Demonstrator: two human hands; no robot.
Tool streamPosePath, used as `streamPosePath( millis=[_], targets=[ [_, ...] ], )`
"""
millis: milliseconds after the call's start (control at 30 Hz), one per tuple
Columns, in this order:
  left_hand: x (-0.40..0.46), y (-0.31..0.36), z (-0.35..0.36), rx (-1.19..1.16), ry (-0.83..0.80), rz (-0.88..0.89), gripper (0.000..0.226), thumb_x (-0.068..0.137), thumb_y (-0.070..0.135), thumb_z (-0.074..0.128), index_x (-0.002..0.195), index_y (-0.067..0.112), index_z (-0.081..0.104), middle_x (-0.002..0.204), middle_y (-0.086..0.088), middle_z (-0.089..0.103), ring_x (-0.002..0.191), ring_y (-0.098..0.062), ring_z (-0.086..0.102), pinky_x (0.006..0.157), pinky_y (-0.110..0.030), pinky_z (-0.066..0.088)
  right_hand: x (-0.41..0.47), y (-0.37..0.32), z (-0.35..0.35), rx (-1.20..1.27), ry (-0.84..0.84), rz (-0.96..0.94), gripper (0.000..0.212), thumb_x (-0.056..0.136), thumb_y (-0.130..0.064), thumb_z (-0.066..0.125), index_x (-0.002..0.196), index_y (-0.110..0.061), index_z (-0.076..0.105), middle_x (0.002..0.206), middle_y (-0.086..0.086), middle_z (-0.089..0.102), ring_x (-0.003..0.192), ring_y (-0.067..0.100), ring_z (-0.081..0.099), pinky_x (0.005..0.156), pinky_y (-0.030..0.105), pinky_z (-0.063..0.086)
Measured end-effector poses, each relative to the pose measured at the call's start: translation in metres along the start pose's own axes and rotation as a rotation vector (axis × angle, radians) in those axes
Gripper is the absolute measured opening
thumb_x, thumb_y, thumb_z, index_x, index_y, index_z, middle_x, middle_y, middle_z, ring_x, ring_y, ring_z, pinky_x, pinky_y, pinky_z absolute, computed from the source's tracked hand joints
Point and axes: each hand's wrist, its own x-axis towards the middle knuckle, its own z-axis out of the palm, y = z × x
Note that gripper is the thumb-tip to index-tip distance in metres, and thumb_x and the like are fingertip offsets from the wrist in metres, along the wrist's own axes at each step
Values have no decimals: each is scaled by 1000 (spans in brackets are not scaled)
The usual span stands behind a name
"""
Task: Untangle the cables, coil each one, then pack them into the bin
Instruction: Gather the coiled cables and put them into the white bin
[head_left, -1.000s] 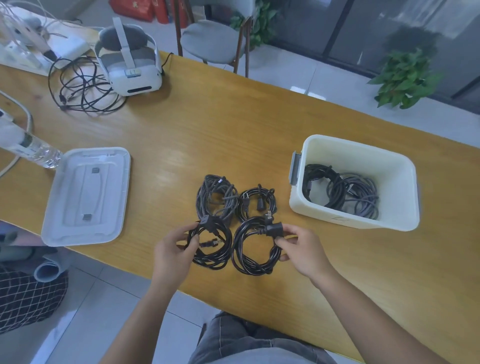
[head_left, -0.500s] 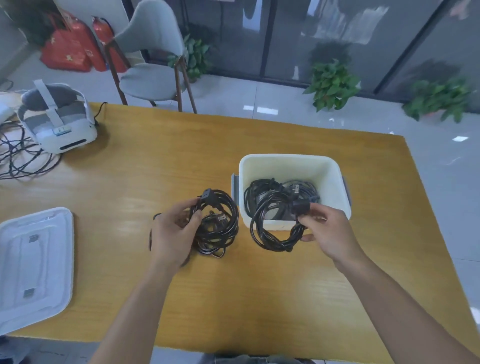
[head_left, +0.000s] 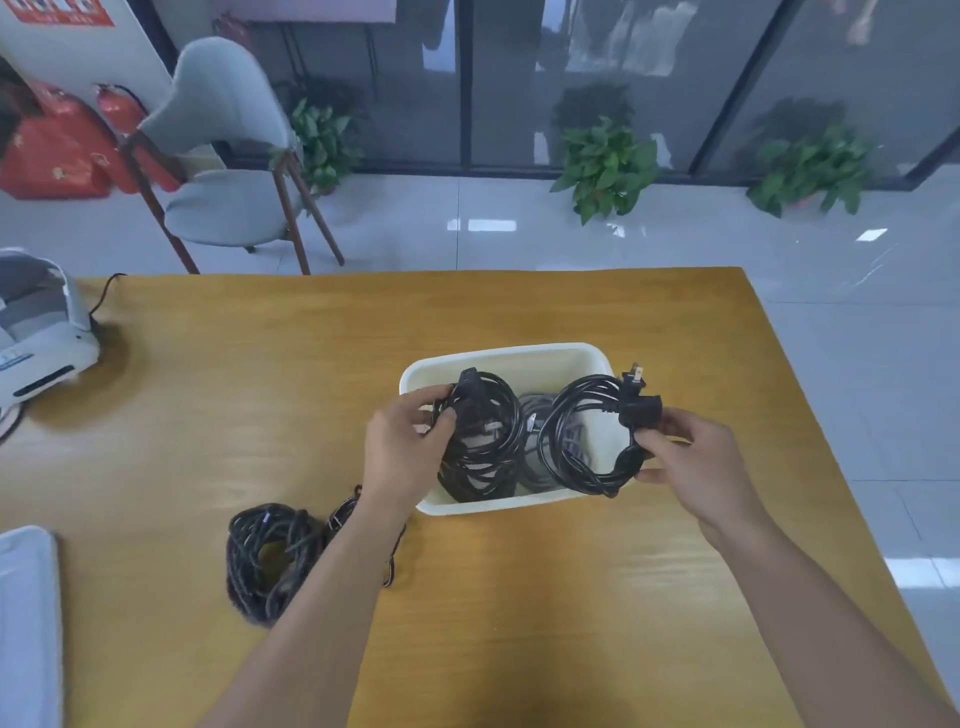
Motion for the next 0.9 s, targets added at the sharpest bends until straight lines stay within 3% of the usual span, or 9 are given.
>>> streamPosePath(
  millis=[100,233,367,533,633,833,900],
  targets=[
    [16,-3,31,52,-55,-21,21,97,19,69,106,37,75,71,17,73,78,-4,71,73,-32,60,7,7,-10,13,18,16,24,93,-4,68,110,-17,79,101,11,73,78,13,72,62,30,62],
    [36,-13,67,93,-135,-96,22,97,14,68,114,25,76,83,3,78,79,-10,75,74,-29,61,16,13,-20,26,34,41,24,94,-4,68,109,-19,79,99,7,74,83,19,74,64,32,63],
    [52,-23,90,144,-164,-159,20,96,18,72,113,28,74,100,6,75,89,-9,72,73,-17,53,22,16,-28,29,47,57,23,94,-5,68,110,-18,78,97,4,73,84,20,75,62,28,61],
    [57,-22,110,146,-226,-169,23,96,19,73,117,28,74,101,1,76,91,-16,73,87,-36,62,30,15,-31,18,35,69,22,95,-7,68,111,-18,79,94,3,73,85,19,75,64,29,62],
    [52,-22,118,184,-308,-142,30,96,18,73,125,25,71,107,3,72,100,-17,70,94,-41,60,32,13,-30,5,30,67,22,95,-8,68,111,-20,79,95,2,72,86,20,75,65,30,62],
    [44,-14,110,324,-336,0,36,96,27,73,132,24,68,113,14,61,108,-7,55,100,-27,46,33,5,-24,-3,1,49,24,95,-7,68,110,-21,79,94,1,73,86,21,74,63,29,62],
    [41,-12,98,311,-310,16,35,96,29,73,131,29,69,115,12,64,103,-9,60,97,-27,48,33,0,-19,-2,-20,39,24,95,-6,68,110,-21,79,94,-1,73,86,20,73,63,29,61]
  ],
)
